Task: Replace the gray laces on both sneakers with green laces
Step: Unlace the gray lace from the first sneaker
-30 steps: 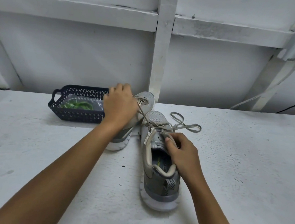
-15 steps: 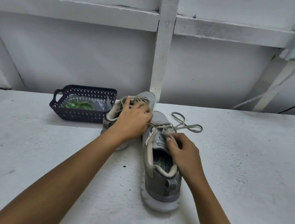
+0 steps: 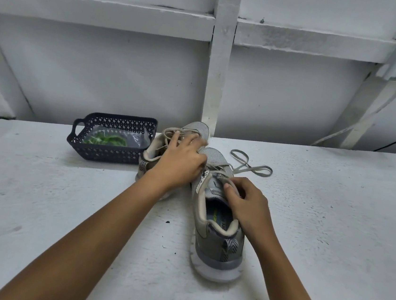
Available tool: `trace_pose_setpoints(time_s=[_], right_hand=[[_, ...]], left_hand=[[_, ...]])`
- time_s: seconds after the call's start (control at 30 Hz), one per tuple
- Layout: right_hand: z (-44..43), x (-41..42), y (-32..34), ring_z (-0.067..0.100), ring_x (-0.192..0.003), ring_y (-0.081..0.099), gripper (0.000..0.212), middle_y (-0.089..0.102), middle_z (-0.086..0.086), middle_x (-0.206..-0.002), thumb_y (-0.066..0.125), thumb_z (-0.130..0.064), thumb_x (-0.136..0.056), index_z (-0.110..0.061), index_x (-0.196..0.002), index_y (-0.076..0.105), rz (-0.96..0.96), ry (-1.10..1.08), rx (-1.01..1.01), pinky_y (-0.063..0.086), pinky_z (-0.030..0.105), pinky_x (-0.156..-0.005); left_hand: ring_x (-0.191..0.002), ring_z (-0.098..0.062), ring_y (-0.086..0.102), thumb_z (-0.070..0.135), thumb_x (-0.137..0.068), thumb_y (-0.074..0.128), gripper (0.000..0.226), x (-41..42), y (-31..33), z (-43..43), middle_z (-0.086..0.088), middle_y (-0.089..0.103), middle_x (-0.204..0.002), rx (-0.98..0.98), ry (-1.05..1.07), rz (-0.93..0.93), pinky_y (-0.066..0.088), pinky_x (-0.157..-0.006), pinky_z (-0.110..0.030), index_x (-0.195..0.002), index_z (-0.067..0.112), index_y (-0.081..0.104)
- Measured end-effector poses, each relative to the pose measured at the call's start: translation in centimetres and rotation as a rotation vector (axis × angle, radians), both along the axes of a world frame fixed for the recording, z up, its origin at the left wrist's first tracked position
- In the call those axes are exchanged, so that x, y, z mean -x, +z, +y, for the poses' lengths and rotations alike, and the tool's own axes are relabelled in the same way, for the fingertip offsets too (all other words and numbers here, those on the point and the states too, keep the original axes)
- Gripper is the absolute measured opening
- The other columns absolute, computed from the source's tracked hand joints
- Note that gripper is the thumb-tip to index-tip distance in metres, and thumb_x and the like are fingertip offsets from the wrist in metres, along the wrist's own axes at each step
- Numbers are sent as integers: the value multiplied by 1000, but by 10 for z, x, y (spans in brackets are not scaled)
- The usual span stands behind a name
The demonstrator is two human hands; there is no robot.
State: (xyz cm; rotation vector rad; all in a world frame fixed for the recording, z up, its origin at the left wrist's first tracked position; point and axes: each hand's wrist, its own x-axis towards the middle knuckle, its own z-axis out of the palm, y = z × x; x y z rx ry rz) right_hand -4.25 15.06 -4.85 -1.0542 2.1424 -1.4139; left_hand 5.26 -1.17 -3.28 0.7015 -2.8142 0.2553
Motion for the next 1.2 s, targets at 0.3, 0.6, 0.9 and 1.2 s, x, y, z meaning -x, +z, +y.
trace_pose_setpoints(time_s=[0.3,0.6,0.9,1.2], right_hand=[[1,1,0,-4,-82,55,13,65,-13,-92,58,-27,-91,-25,-100,66,1,0,-3,37,1,-64],[-1,2,-2,-9,-80,53,14,64,-13,-91,58,-26,-91,-23,-102,66,12,-1,0,36,-2,-62],[-1,3,-3,0,-84,55,14,66,-11,-93,58,-26,-90,-23,-102,66,27,-4,-9,36,-1,-63],[-15,16,14,10,-86,57,34,64,-6,-88,43,-40,-97,-16,-98,66,15,-4,-73,40,26,-73]], left_hand=[[-105,-27,50,16,-89,49,17,-2,7,-6,-10,57,-105,-159,168,482,37,-87,-35,-97,4,59],[-139,-31,23,22,-89,53,23,-2,0,1,-7,41,-144,-6,44,92,13,-110,-57,-106,18,67],[-111,-33,50,14,-86,53,19,-3,6,0,-15,60,-114,-89,165,403,38,-92,-42,-97,2,63],[-140,-31,21,18,-90,46,55,-24,9,26,-16,33,-147,-251,303,397,14,-117,-47,-142,9,36]])
